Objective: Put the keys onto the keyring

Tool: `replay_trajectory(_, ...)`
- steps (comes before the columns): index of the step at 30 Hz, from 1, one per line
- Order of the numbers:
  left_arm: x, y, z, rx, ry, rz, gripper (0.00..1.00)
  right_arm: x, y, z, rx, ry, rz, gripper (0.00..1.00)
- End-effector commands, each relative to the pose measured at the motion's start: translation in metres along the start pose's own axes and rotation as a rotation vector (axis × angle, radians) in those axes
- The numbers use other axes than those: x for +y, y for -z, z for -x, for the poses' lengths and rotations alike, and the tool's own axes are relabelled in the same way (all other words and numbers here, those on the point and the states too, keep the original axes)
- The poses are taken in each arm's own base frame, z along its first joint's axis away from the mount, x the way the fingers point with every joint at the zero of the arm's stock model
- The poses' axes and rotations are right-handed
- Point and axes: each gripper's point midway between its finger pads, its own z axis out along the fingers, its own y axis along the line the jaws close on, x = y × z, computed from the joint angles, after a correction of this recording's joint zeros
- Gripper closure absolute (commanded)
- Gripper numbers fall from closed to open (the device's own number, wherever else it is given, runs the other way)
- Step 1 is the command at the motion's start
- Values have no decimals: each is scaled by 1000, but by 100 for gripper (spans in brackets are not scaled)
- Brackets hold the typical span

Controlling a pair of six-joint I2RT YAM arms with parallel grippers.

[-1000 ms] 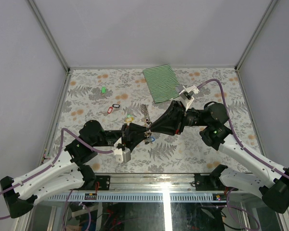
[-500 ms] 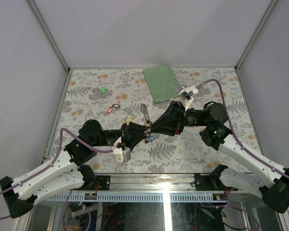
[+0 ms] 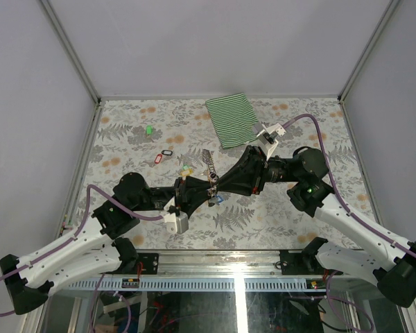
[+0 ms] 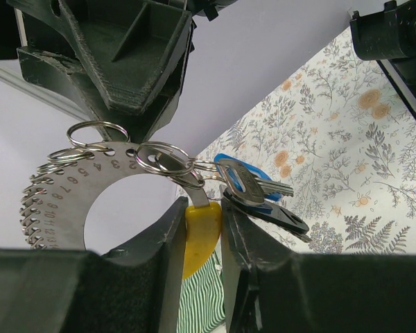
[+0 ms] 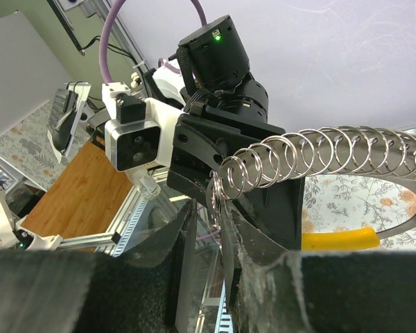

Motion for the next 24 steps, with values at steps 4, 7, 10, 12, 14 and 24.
replay_trajectory(4, 25, 1, 18, -41, -66, 58, 100, 18, -7, 22, -34, 74, 52, 75)
replay_trajectory(7, 25, 1, 19, -41, -66, 57, 100, 17, -7, 23, -36, 76, 51, 76)
replay_trajectory(10, 24, 1, 18, -40, -64, 54, 100, 17, -8, 24, -38, 80, 50, 76)
replay_trajectory(12, 24, 0, 17, -39, -63, 53, 100, 17, -8, 24, -38, 78, 49, 76)
replay_trajectory(14, 24, 0, 17, -38, -63, 53, 100, 16, -8, 23, -37, 78, 48, 76)
replay_trajectory(24, 25, 0, 17, -36, -58, 58, 100, 13, -8, 22, -28, 86, 33, 92)
